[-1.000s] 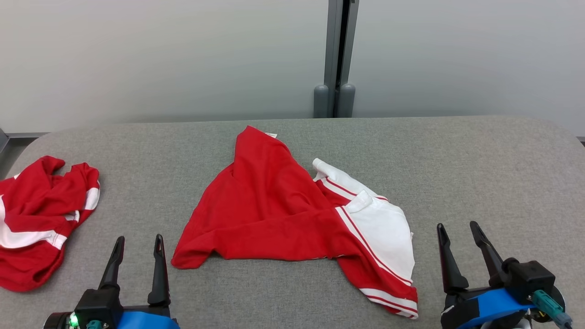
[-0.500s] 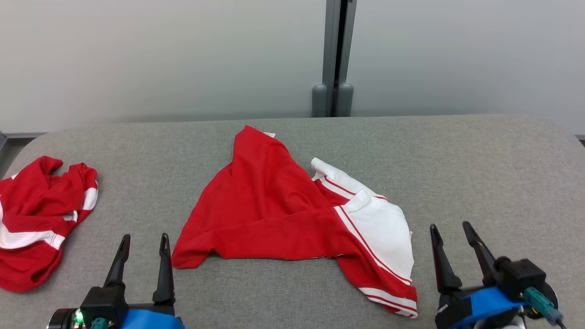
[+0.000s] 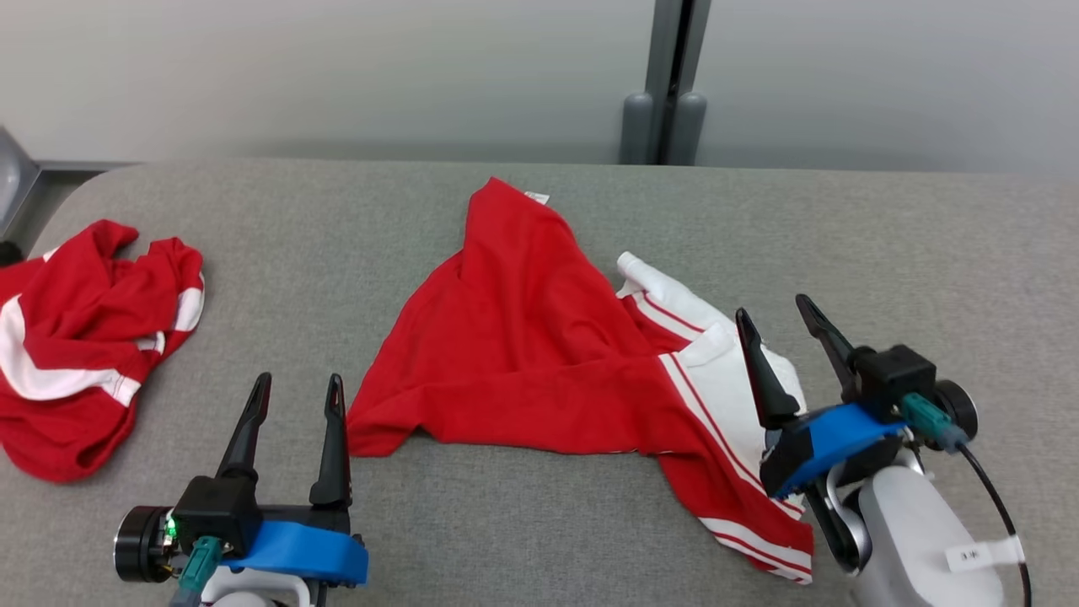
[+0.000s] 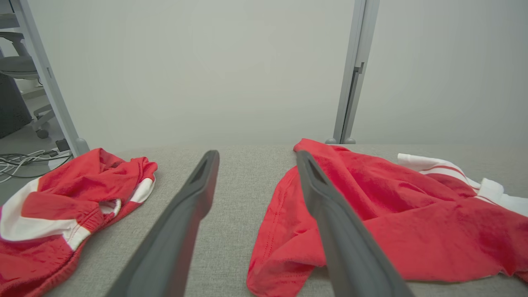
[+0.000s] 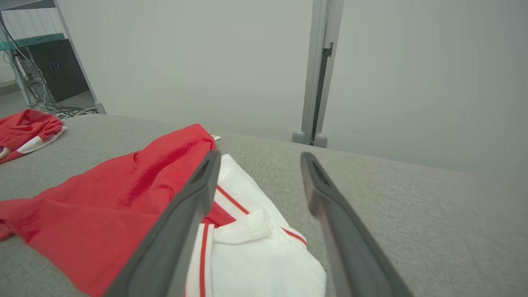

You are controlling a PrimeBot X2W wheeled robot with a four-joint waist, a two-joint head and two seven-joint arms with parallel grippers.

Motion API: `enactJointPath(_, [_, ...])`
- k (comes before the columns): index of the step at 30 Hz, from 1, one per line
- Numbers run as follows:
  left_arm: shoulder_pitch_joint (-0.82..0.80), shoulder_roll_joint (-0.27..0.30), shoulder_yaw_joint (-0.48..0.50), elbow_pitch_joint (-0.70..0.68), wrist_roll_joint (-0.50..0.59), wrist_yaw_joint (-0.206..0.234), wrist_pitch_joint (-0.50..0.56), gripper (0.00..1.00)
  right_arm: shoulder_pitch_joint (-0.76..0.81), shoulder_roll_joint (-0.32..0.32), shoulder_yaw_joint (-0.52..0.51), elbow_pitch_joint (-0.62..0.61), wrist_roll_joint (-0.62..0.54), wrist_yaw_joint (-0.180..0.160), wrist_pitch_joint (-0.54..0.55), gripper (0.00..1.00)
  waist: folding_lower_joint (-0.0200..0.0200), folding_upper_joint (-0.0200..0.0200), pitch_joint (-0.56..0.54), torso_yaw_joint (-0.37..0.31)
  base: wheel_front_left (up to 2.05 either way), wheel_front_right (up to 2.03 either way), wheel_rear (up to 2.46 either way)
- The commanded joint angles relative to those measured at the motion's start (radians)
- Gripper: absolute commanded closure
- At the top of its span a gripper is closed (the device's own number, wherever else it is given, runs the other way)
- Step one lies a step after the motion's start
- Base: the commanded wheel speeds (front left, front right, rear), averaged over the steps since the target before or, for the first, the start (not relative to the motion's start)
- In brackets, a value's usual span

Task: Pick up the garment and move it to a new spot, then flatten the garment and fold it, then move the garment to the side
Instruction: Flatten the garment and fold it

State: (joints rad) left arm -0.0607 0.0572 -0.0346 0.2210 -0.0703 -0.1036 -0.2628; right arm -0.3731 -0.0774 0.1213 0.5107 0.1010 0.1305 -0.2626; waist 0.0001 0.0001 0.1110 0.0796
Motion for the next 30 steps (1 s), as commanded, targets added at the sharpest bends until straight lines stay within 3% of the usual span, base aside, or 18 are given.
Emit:
enactJointPath(1, [-0.020,-0.002,-0.003,-0.003,-0.002,-0.004,-0.003,0.00,-0.040,-0.009,0.009,0.043,0.007,0.000,-0.003,0.00,-0.0001,-0.0001,0.027,0.025,0.00,0.00,0.00])
enactJointPath(14, [-0.077,-0.007,-0.031,-0.007,-0.014,0.001,-0.003,0.00,-0.215,-0.024,0.019,0.396,0.019,0.000,-0.003,0.00,-0.0001,-0.0001,0.100,0.085,0.00,0.00,0.00])
enactJointPath(26, [-0.095,-0.007,-0.061,0.004,-0.031,0.007,-0.003,0.00,-0.263,-0.008,0.028,0.523,0.056,0.000,-0.003,0.00,-0.0001,-0.0001,0.115,0.114,0.00,0.00,0.00])
enactJointPath(28, [-0.096,-0.007,-0.065,0.007,-0.033,0.009,-0.003,0.00,-0.269,-0.005,0.032,0.543,0.069,0.000,-0.003,0.89,-0.0001,-0.0001,0.114,0.118,0.00,0.00,0.00])
enactJointPath(29, [-0.096,-0.007,-0.066,0.008,-0.033,0.010,-0.003,0.00,-0.272,-0.004,0.030,0.548,0.076,0.000,-0.003,1.00,-0.0001,-0.0001,0.113,0.119,0.00,0.00,0.00])
enactJointPath(30, [-0.096,-0.007,-0.067,0.009,-0.033,0.011,-0.003,0.00,-0.274,-0.004,0.031,0.551,0.080,0.000,-0.003,1.00,-0.0001,-0.0001,0.113,0.120,0.00,0.00,0.00])
